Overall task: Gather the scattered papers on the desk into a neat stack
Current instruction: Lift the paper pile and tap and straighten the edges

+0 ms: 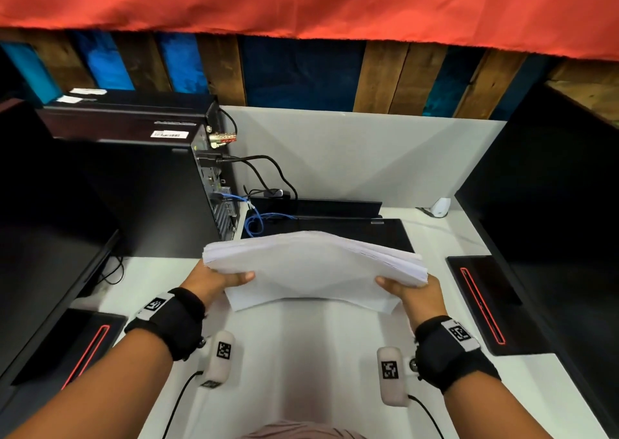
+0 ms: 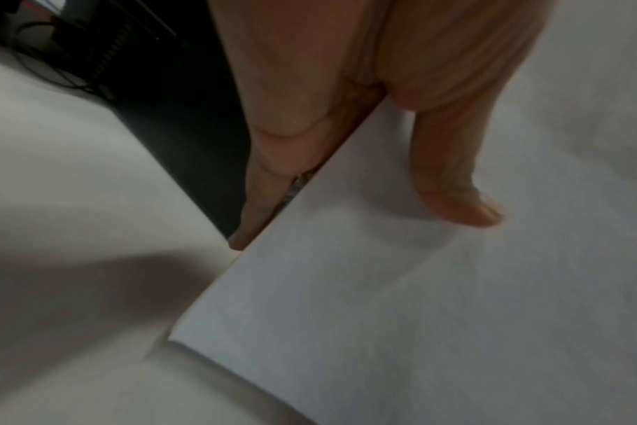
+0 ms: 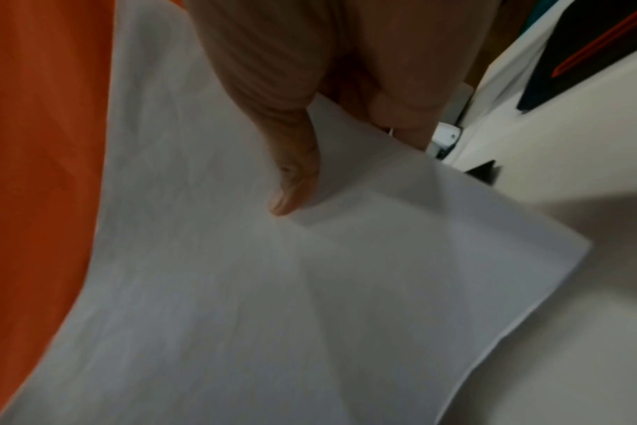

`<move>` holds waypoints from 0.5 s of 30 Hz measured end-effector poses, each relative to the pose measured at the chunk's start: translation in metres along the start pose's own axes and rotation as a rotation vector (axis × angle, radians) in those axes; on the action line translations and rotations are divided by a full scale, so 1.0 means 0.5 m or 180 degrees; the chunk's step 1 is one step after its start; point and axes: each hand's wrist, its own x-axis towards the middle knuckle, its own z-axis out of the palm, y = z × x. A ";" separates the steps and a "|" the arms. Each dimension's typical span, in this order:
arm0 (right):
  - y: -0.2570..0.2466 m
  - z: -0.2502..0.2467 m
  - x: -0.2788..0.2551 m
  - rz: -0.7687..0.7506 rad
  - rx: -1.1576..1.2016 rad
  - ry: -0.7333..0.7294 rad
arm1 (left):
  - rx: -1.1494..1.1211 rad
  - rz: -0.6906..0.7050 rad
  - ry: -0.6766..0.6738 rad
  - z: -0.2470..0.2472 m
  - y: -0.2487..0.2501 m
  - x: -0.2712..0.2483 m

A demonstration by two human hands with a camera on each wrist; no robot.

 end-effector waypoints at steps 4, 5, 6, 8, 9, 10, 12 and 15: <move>0.005 0.005 0.000 0.0080 -0.0256 -0.0015 | 0.0323 0.0053 -0.0128 0.000 -0.015 0.006; 0.000 0.005 0.003 0.0045 -0.0197 -0.0008 | 0.0298 0.0062 -0.0124 -0.002 -0.011 0.007; -0.003 0.003 0.005 0.0018 -0.0103 -0.0007 | 0.0237 0.0038 -0.0134 -0.006 -0.007 0.008; -0.008 -0.007 0.007 -0.0018 0.0017 -0.0065 | 0.0192 0.0020 -0.0211 -0.015 0.000 0.012; -0.007 -0.012 0.007 -0.0011 0.0013 -0.0112 | 0.0253 -0.0002 -0.0257 -0.021 -0.002 0.013; -0.001 -0.016 0.009 0.0022 -0.0044 -0.0143 | 0.0376 -0.0012 -0.0286 -0.023 -0.008 0.014; 0.006 -0.017 0.007 0.0092 -0.0257 -0.0188 | 0.0707 0.0040 -0.0243 -0.021 -0.024 0.015; -0.005 -0.010 0.006 -0.0023 -0.0214 -0.0166 | 0.0735 0.0213 -0.0030 -0.018 -0.024 0.023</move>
